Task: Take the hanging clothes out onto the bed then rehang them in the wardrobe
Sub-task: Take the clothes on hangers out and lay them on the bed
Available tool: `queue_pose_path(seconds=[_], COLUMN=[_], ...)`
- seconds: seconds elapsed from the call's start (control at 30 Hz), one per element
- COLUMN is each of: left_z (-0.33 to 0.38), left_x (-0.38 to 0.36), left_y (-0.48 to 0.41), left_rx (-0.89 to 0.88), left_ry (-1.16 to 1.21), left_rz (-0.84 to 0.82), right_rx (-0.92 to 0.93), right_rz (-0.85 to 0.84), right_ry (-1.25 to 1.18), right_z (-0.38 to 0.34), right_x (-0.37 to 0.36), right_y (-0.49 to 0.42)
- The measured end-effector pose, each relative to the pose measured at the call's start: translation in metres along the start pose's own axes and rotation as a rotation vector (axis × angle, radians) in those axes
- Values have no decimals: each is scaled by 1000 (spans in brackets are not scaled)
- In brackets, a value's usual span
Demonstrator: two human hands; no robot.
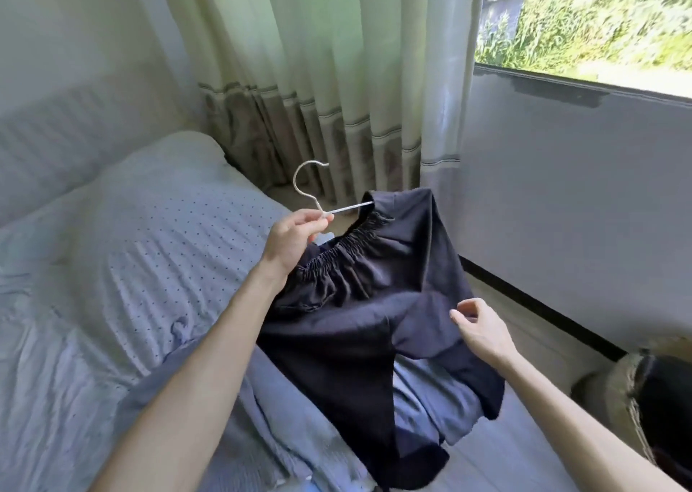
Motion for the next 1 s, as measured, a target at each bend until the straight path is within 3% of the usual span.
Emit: queue_pose_path(seconds=[0.23, 0.37, 0.5, 0.7, 1.0], left_z=[-154, -218, -259, -319, -447], left_x=[59, 93, 99, 114, 102], left_y=[-161, -235, -299, -368, -438], left_rx=[221, 332, 360, 394, 561], left_ry=[-191, -237, -344, -442, -642], left_rz=[19, 123, 108, 225, 73], right_rx=[-84, -112, -40, 133, 22], right_rz=[-211, -344, -433, -413, -715], right_ry=[218, 370, 545, 805, 950], right_z=[-7, -17, -34, -44, 16], right_x=[-111, -165, -208, -261, -340], right_y=[-58, -99, -135, -189, -217])
Point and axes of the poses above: each hand's wrist, its own y-axis away from the middle knuckle, its own x-axis out of the back of the hand, z = x × y, the point moved 6 cm from there along -y, towards the middle knuckle, and after that the axes turned 6 degrees about x, right-handed, at the moved point
